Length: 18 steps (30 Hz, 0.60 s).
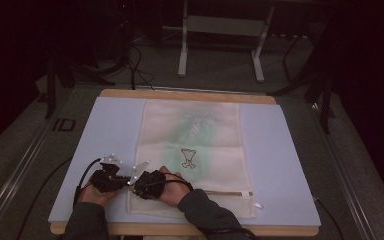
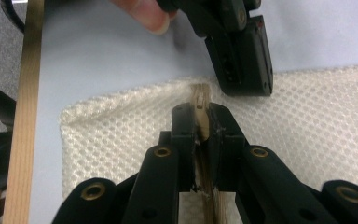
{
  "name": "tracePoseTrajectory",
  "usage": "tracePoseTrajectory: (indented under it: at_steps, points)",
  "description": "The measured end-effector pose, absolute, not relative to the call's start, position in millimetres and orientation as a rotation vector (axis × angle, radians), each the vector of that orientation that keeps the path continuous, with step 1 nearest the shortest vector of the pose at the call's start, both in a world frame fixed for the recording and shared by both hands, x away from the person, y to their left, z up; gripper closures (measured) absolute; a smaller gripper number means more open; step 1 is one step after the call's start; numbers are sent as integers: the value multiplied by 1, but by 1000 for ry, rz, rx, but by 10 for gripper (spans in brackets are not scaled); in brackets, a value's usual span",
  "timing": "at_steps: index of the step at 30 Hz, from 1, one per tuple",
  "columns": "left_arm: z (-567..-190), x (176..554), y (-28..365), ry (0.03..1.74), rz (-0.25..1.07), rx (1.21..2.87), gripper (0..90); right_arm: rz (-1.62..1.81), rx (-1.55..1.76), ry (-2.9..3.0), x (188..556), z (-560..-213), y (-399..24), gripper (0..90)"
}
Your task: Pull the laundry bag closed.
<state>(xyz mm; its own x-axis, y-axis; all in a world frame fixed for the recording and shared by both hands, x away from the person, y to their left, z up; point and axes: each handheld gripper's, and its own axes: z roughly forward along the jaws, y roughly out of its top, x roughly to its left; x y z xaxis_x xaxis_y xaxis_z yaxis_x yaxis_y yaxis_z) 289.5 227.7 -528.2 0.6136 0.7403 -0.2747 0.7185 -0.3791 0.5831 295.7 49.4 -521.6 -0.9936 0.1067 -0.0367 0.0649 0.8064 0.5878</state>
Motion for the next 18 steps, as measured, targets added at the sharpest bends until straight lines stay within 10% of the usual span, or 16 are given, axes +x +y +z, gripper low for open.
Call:
tracePoseTrajectory:
  at_steps: [18]
  points:
    - [-527, 289, 226, 1127, 64, 2181, 900, 871, 96, 2924, 293, -516, 39, 822]
